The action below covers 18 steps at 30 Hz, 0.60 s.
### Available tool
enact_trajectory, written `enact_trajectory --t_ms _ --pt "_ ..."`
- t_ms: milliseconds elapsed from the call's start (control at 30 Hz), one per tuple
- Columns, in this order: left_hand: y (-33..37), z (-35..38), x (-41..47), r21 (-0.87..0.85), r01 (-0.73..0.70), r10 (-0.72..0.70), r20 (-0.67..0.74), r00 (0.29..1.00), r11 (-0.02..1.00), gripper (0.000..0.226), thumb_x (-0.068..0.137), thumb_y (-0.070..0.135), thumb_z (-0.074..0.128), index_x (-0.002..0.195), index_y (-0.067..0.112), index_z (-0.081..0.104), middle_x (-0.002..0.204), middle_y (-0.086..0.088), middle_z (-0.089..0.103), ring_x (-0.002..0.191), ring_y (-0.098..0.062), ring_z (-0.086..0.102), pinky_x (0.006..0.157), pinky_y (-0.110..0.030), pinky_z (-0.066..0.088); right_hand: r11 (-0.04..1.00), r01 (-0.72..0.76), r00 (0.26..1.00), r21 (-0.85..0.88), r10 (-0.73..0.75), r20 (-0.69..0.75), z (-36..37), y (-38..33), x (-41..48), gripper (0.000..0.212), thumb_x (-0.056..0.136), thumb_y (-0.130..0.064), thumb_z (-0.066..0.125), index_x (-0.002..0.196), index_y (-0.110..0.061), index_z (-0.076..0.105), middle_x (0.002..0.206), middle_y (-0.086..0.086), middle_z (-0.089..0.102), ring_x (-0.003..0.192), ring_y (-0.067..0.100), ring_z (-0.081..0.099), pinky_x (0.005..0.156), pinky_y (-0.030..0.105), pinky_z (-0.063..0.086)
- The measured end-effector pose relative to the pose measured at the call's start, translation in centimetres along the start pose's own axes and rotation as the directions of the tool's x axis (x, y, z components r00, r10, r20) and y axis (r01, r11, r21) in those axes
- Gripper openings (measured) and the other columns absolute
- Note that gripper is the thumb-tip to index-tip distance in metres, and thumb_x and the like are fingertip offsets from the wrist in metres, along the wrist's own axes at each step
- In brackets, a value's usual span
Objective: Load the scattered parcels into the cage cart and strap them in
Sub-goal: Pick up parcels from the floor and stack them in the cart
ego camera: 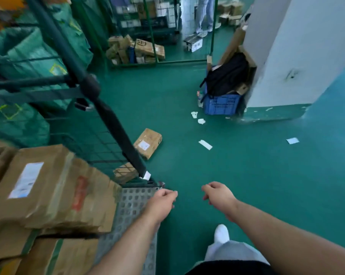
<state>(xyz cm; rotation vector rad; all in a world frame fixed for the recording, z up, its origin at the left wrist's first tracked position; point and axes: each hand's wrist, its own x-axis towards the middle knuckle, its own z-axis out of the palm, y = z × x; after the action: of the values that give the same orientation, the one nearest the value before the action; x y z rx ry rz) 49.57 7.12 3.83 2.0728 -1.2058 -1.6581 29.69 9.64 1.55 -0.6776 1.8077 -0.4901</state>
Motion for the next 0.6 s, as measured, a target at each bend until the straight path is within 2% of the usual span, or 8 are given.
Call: enact_trajectory --t_ms 167,333,433,600 --pt "8.0 3.6 4.4 -0.080 0.021 -0.022 -0.007 1.000 0.997 0.018 0.099 0.035 0.061 0.099 0.017 0.066 0.097 0.000 0.070 0.079 -0.015 0.066 0.071 -0.030 0.045 0.998 0.002 1.000 -0.069 -0.001 0.018 -7.2 -4.2 5.9 0.021 0.096 -0.029 0.049 0.097 -0.017 0.065 0.092 0.004 0.074 0.070 0.019 0.057 0.066 0.029 0.045" --pt "12.6 3.2 7.6 -0.132 0.077 -0.080 -0.023 0.997 0.988 0.023 0.098 0.037 0.062 0.102 0.016 0.068 0.103 -0.004 0.073 0.087 -0.019 0.071 0.076 -0.035 0.051 0.998 -0.009 0.997 -0.060 0.014 0.080 -9.9 -9.6 10.7 0.022 0.098 -0.030 0.047 0.103 -0.016 0.063 0.096 0.002 0.072 0.077 0.018 0.058 0.070 0.030 0.045" --pt "14.1 2.1 11.0 -0.098 0.119 -0.124 -0.042 0.991 0.988 0.024 0.099 0.037 0.061 0.104 0.014 0.067 0.105 -0.004 0.074 0.093 -0.023 0.073 0.072 -0.033 0.048 0.999 -0.021 0.994 -0.048 0.026 0.104 -9.6 -12.5 13.9 0.022 0.099 -0.029 0.048 0.104 -0.014 0.064 0.095 0.002 0.072 0.076 0.018 0.058 0.068 0.029 0.045" --pt "18.0 0.5 18.9 -0.017 0.138 -0.138 -0.016 0.990 0.990 0.023 0.101 0.034 0.057 0.107 0.012 0.064 0.104 -0.006 0.071 0.082 -0.019 0.063 0.069 -0.032 0.045 0.998 -0.034 0.994 -0.059 0.040 0.098 -9.6 -17.3 18.5 0.022 0.100 -0.030 0.049 0.107 -0.016 0.064 0.094 0.002 0.073 0.074 0.015 0.061 0.065 0.026 0.045"
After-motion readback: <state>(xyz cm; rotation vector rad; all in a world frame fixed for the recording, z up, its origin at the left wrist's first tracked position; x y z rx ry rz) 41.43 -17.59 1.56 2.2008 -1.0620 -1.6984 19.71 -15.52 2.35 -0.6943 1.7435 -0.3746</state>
